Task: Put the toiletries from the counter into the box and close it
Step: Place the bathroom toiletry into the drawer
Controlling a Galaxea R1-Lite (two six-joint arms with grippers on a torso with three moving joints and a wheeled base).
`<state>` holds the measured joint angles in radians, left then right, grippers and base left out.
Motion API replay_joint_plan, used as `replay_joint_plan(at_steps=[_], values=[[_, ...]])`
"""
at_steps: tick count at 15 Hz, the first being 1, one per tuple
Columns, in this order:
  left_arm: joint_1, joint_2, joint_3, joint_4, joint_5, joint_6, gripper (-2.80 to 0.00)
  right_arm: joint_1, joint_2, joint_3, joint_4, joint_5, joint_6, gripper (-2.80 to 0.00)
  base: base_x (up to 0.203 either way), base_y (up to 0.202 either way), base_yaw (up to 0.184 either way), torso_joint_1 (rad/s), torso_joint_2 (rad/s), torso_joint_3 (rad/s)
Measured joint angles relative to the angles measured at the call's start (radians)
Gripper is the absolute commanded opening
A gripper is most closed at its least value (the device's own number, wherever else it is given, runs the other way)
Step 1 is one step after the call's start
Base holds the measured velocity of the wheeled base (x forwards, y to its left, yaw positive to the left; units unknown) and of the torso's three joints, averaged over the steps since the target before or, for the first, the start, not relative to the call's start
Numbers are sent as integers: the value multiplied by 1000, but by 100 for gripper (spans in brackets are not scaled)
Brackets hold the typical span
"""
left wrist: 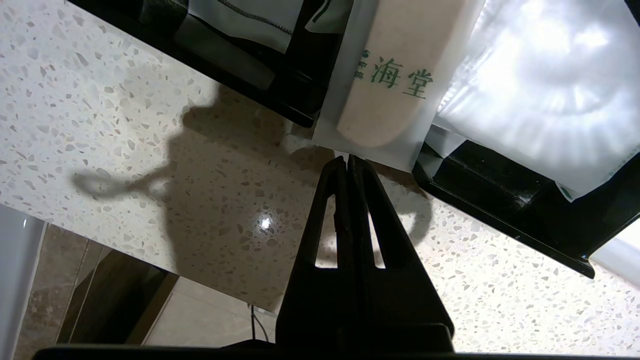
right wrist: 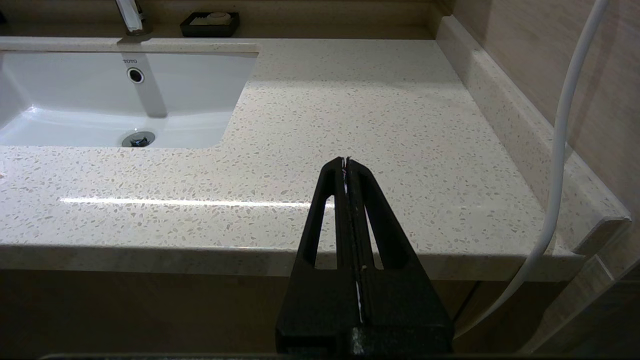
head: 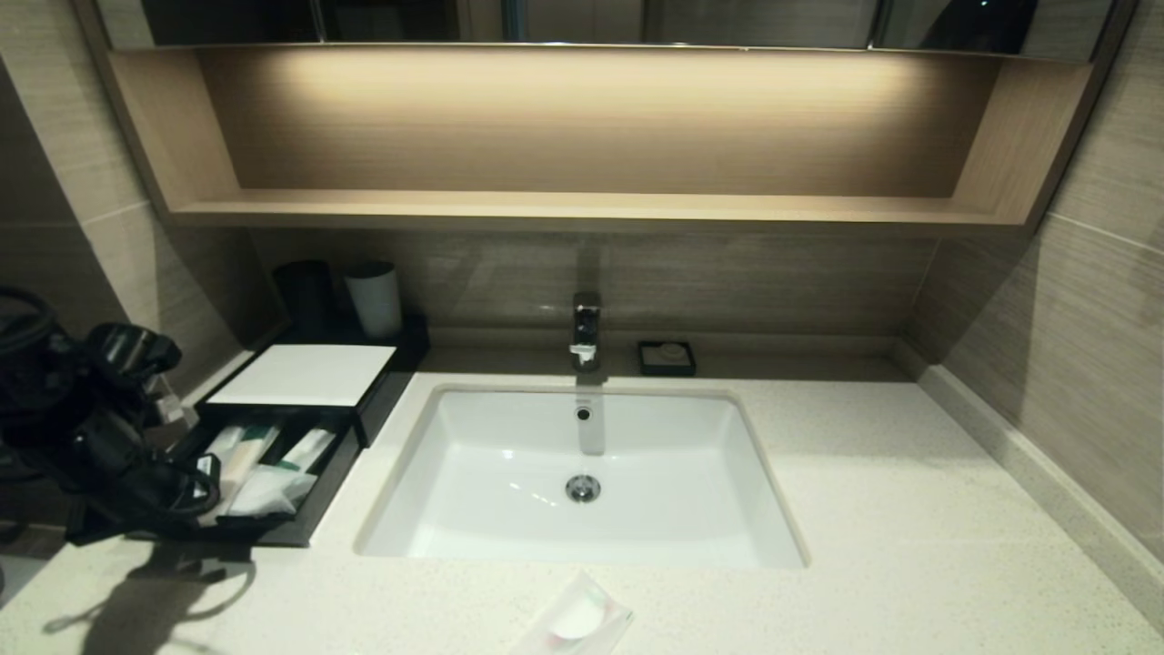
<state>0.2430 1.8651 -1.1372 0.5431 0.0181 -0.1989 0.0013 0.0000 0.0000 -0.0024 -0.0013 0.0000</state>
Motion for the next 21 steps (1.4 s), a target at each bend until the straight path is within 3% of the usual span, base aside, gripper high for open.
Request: replay_joint_plan(at_steps=[11,21], values=[[-10,10,-2,-56,0,-41,-280,0,0,0,0,0,0,-280,0,0,0,0,0,0],[-12,2,-1,-61,-2,-42,-280,0,0,0,0,0,0,-280,0,0,0,0,0,0]])
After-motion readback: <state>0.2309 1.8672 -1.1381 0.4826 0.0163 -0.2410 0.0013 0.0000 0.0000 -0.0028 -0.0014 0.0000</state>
